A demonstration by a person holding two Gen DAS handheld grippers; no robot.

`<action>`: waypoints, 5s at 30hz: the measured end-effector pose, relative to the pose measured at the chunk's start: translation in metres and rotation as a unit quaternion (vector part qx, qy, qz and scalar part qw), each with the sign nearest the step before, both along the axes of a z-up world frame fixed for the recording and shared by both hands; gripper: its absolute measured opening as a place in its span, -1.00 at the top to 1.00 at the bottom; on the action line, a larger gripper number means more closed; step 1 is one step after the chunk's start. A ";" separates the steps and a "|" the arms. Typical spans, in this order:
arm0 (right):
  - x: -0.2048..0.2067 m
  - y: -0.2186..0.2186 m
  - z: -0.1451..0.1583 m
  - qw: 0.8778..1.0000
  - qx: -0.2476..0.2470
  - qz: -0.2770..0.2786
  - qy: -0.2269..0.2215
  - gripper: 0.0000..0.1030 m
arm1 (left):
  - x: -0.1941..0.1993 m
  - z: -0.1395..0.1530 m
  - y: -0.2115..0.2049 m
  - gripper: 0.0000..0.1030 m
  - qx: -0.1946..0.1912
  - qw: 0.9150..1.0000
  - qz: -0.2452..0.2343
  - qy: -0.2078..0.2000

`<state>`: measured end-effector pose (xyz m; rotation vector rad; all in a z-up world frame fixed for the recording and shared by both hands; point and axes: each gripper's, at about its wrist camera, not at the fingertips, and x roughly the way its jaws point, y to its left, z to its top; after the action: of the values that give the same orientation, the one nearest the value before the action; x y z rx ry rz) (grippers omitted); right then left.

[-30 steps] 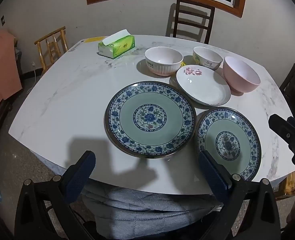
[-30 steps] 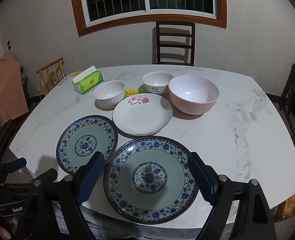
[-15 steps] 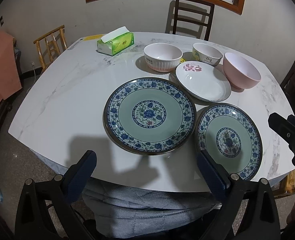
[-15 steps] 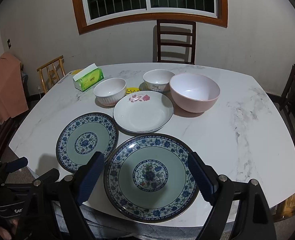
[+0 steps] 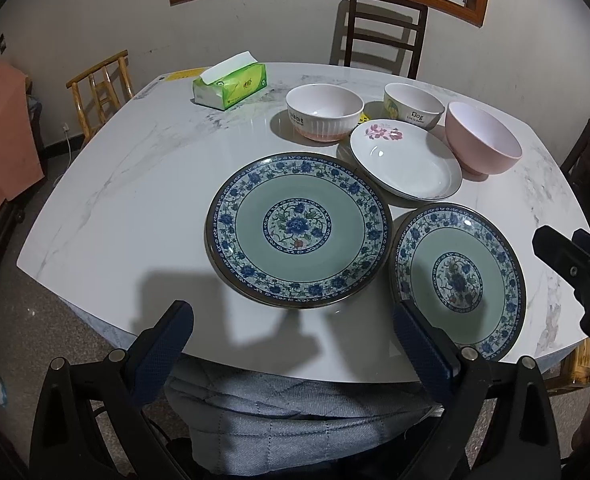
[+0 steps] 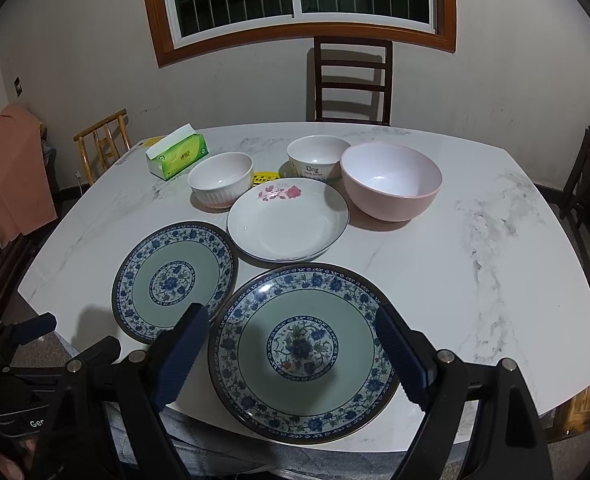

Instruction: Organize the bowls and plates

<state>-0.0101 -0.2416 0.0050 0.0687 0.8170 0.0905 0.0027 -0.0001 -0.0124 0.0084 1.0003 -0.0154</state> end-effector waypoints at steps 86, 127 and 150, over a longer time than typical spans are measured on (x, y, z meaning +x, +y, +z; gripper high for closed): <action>0.046 0.030 -0.014 0.988 0.072 0.123 0.057 -0.46 | 0.032 -0.012 0.055 -0.41 -0.078 0.996 0.022 0.029; 0.187 0.069 -0.116 0.955 0.130 0.144 0.226 0.52 | 0.116 -0.074 0.129 0.60 -0.210 0.973 0.035 0.094; 0.189 0.076 -0.131 0.954 0.125 0.146 0.231 0.66 | 0.125 -0.094 0.133 0.79 -0.225 0.965 0.042 0.129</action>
<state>0.1786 -0.1654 -0.1258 0.2138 1.2786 0.4726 0.1277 0.1333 -0.1062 -0.4633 1.2379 -0.1699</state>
